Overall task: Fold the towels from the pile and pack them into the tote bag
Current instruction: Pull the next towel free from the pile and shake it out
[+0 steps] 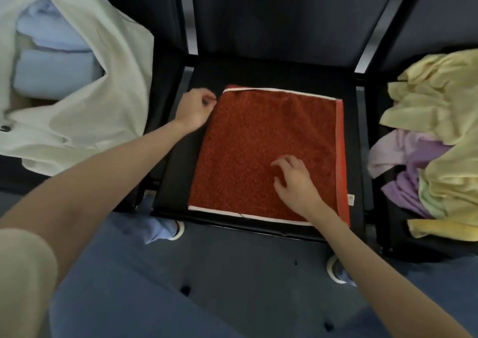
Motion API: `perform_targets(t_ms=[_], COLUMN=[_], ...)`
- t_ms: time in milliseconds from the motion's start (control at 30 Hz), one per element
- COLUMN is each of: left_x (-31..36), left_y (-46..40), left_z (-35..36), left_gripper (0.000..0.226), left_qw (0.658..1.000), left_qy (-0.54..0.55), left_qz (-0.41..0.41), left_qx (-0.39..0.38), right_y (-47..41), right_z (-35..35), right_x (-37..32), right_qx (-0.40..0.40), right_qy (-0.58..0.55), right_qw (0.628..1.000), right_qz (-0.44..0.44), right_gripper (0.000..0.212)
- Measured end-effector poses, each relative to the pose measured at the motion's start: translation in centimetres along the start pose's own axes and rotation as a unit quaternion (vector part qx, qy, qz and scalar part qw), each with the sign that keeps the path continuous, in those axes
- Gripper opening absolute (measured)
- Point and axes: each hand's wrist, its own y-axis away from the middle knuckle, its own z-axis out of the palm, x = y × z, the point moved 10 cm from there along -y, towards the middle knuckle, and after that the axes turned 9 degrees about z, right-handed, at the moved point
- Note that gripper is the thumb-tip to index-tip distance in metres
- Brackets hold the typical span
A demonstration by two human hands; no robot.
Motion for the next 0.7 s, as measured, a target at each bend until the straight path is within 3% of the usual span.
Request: perform_targets(t_ms=[233, 433, 600, 700], left_x=[-1.4, -0.7, 3.0, 4.7], left_y=[-5.4, -7.6, -10.8, -13.0], left_z=[3.7, 3.8, 3.1, 2.4], left_gripper=[0.031, 0.021, 0.015, 0.012], left_qw=[0.999, 1.000, 0.987, 0.980], left_qy=[0.002, 0.018, 0.105, 0.060], left_qz=[-0.036, 0.007, 0.058, 0.070], left_qx=[-0.009, 0.015, -0.109, -0.174], right_y=[-2.8, -5.1, -5.7, -5.4], right_z=[3.0, 4.5, 4.9, 5.0], right_x=[-4.7, -5.0, -4.2, -4.4], right_qx=[0.006, 0.026, 0.039, 0.062], right_qy=[-0.031, -0.012, -0.019, 0.014], right_qw=[0.991, 0.990, 0.991, 0.989], right_qz=[-0.128, -0.141, -0.127, -0.134], right_gripper=[0.031, 0.027, 0.028, 0.030])
